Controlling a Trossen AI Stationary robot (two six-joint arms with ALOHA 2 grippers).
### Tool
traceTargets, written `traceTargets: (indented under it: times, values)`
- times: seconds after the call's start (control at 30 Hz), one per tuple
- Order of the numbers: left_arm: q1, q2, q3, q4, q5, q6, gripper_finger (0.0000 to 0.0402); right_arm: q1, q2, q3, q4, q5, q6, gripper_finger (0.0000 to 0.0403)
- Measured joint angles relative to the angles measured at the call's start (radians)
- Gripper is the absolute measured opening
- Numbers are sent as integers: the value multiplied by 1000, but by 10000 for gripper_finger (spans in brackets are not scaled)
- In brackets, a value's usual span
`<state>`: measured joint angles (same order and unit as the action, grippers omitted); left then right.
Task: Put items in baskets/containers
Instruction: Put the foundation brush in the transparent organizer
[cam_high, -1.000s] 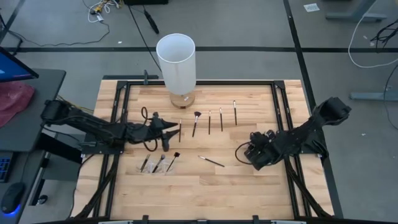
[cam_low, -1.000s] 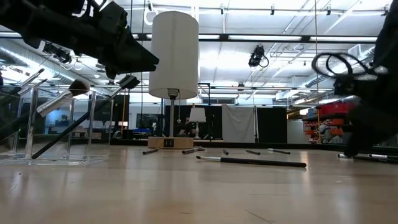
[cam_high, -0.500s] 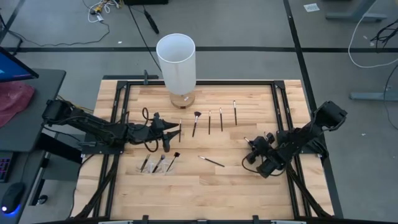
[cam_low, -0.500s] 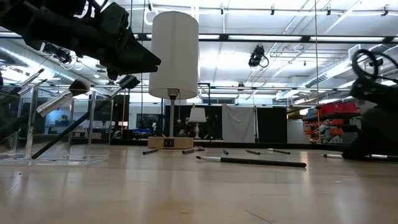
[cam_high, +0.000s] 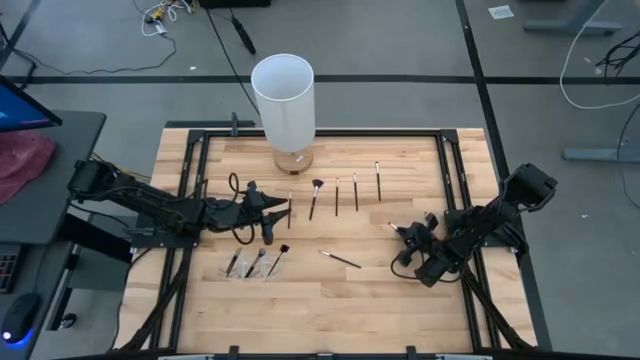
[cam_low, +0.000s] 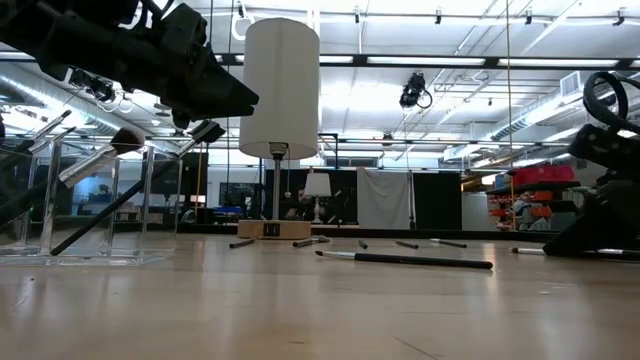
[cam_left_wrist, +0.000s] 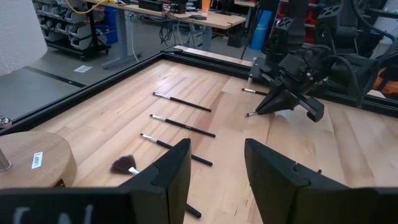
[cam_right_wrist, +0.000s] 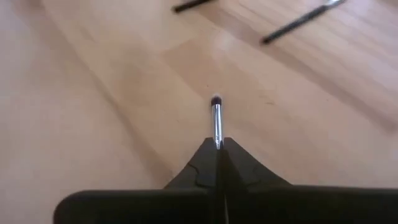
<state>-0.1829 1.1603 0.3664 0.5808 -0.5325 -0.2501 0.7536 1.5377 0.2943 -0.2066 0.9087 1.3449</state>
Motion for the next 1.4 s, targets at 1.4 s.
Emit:
traceTargets:
  times: [1.4]
  values:
    - [0, 348, 181, 408, 351, 335, 162, -295, -13, 35, 1604, -394, -1389, 6]
